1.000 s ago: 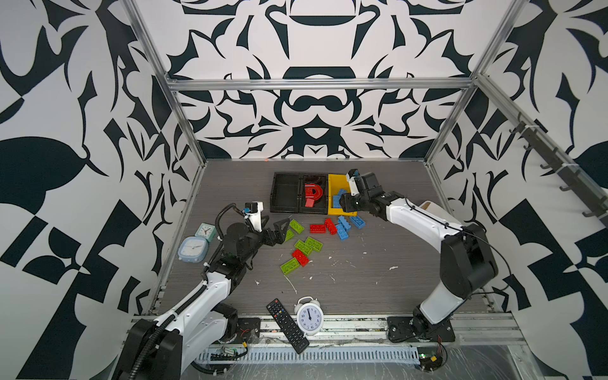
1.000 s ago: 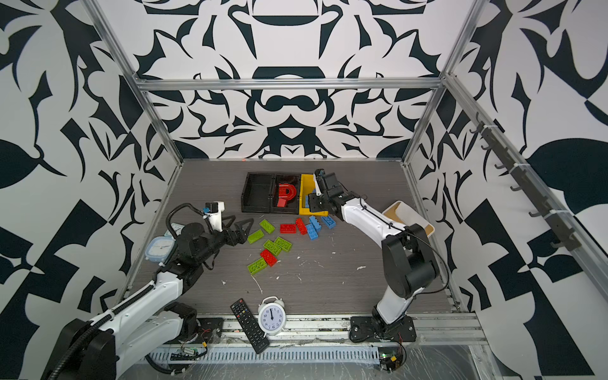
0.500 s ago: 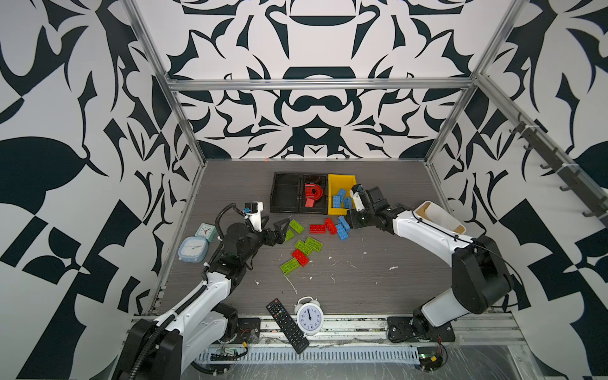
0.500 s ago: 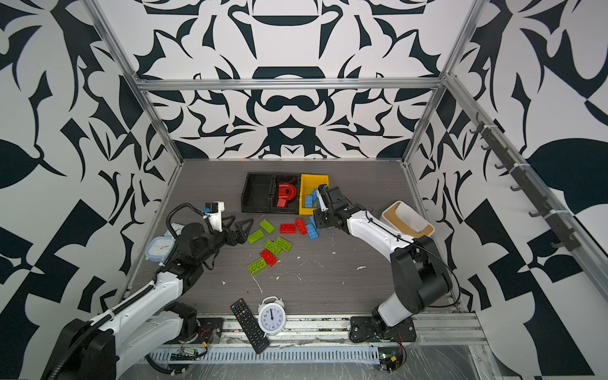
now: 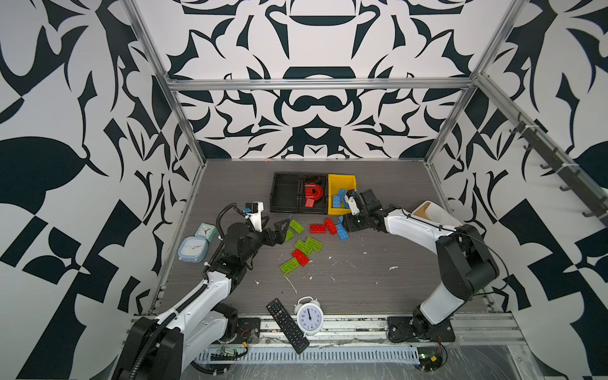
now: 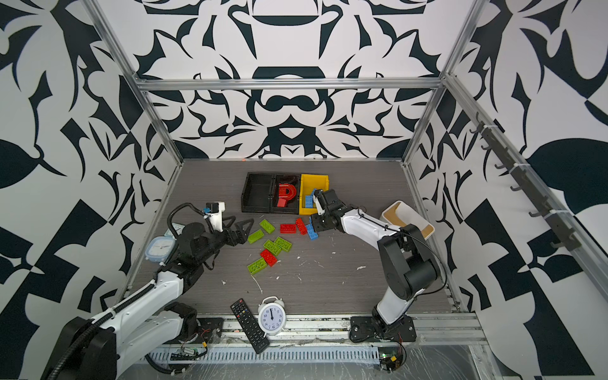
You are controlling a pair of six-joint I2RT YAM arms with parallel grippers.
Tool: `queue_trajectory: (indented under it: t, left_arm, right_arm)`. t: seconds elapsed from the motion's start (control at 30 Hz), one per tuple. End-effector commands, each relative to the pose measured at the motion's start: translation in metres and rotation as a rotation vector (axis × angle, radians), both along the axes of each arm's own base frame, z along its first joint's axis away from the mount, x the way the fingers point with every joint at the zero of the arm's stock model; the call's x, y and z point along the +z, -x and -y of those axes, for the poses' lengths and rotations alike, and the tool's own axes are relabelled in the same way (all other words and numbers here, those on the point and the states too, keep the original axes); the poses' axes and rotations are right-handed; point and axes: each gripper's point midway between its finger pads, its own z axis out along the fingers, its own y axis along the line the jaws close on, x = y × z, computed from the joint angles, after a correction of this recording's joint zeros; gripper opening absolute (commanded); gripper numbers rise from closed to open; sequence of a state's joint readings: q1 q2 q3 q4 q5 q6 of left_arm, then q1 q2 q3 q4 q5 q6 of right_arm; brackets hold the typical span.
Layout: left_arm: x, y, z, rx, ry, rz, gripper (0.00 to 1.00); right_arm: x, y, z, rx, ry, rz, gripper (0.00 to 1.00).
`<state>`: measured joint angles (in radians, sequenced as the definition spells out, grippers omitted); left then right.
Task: Sort the legos into containers by color
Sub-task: 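Move the right gripper back to the pile over another blue brick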
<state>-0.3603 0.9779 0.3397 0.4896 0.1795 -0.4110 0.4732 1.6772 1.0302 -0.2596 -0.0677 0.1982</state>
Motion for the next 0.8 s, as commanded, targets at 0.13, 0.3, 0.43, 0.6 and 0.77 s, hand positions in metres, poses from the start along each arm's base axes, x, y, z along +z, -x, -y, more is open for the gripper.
queue_trajectory:
  t: [0.13,0.3,0.43,0.6,0.77]
  left_arm:
    - [0.0,-0.001,0.001,-0.004,-0.004,0.005,1.0]
    - [0.0,0.0,0.002,-0.01,-0.002,0.013,1.0]
    - [0.001,0.001,0.001,-0.009,0.0,0.014,1.0]
    - [0.001,0.001,0.001,-0.008,0.0,0.012,1.0]
    - [0.001,0.001,0.001,-0.009,0.001,0.011,1.0]
  right_arm:
    - [-0.001,-0.012,-0.01,0.036,-0.004,0.037,0.49]
    - [-0.004,-0.016,-0.009,0.031,-0.003,0.039,0.45]
    - [-0.005,-0.017,-0.009,0.024,-0.01,0.037,0.44]
    - [-0.007,-0.017,-0.008,0.021,-0.007,0.036,0.44]
    - [-0.016,-0.017,-0.006,0.017,-0.002,0.019,0.42]
